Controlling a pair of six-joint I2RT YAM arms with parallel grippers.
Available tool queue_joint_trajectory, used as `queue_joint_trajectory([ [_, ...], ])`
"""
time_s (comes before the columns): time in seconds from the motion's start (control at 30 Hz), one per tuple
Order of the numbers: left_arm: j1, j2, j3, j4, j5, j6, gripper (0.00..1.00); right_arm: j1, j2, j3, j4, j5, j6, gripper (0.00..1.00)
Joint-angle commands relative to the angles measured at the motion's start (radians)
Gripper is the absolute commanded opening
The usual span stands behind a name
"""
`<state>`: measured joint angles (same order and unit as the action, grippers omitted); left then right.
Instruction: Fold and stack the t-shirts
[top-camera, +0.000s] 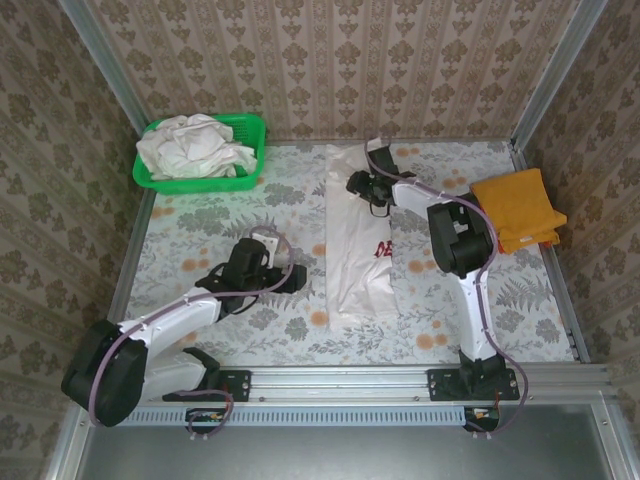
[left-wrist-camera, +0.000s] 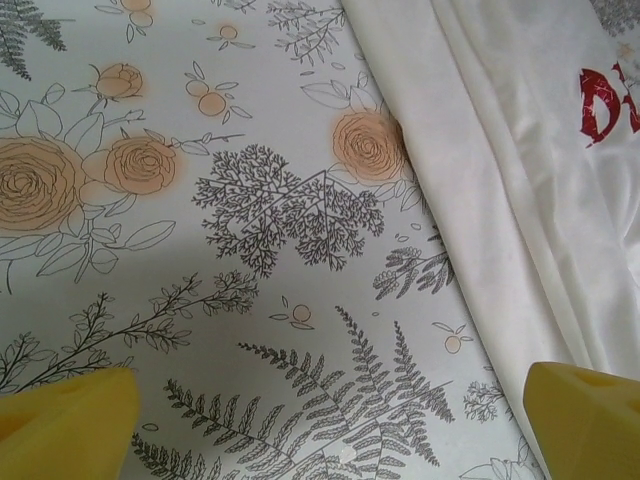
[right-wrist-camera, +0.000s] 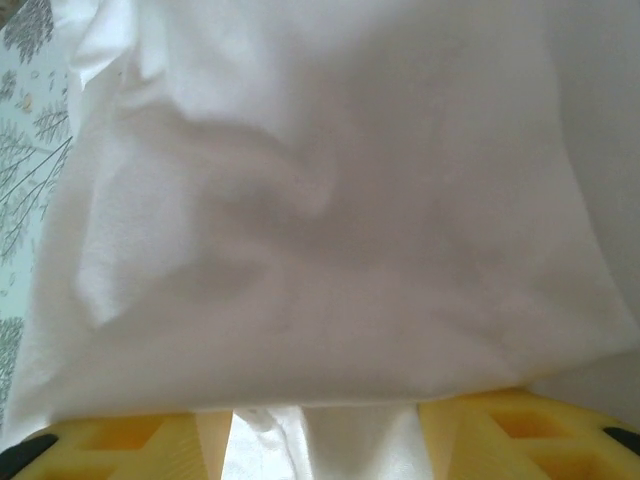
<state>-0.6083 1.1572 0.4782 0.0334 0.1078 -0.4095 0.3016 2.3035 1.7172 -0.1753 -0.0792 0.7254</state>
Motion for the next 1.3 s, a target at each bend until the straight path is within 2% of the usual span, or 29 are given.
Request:
queue_joint_trajectory([
  [0.0, -0.002, -0.021, 0.007, 0.034, -0.018, -0.042, 1.00, -0.011, -0.005, -0.012, -0.088, -0.037, -0.105, 0.66],
  [0.13, 0.004, -0.080, -0.007, 0.053, -0.033, -0.026, 1.00, -0.010, -0.116, -0.077, -0.079, -0.030, -0.197, 0.85],
  [0.2, 0.007, -0.123, -0.006, 0.053, -0.039, -0.001, 1.00, -0.014, -0.183, -0.121, -0.098, 0.004, -0.244, 1.00],
  [0.33, 0.010, -0.196, 0.023, 0.023, -0.017, 0.106, 1.00, -0.038, -0.294, -0.231, -0.091, 0.004, -0.287, 1.00],
  [0.5, 0.005, -0.333, 0.099, -0.063, 0.113, 0.297, 1.00, -0.118, -0.434, -0.421, 0.001, -0.142, -0.248, 1.00],
  [0.63, 0.001, -0.397, 0.192, -0.250, 0.134, 0.467, 1.00, -0.111, -0.595, -0.547, 0.001, -0.056, -0.331, 1.00],
  [0.73, -0.002, -0.407, 0.261, -0.376, 0.189, 0.586, 1.00, -0.085, -0.743, -0.646, -0.014, 0.048, -0.412, 1.00],
  [0.8, -0.004, -0.397, 0.288, -0.428, 0.239, 0.640, 1.00, -0.075, -0.847, -0.719, -0.015, 0.064, -0.465, 1.00],
  [0.97, -0.007, -0.366, 0.297, -0.456, 0.314, 0.705, 1.00, -0.062, -1.129, -0.904, 0.026, -0.097, -0.524, 1.00],
  [1.1, -0.007, -0.346, 0.261, -0.414, 0.341, 0.736, 1.00, 0.041, -1.304, -0.971, -0.051, -0.133, -0.682, 1.00],
  [1.27, -0.005, -0.304, 0.230, -0.403, 0.357, 0.809, 1.00, 0.236, -1.365, -0.977, -0.254, -0.081, -0.892, 1.00],
])
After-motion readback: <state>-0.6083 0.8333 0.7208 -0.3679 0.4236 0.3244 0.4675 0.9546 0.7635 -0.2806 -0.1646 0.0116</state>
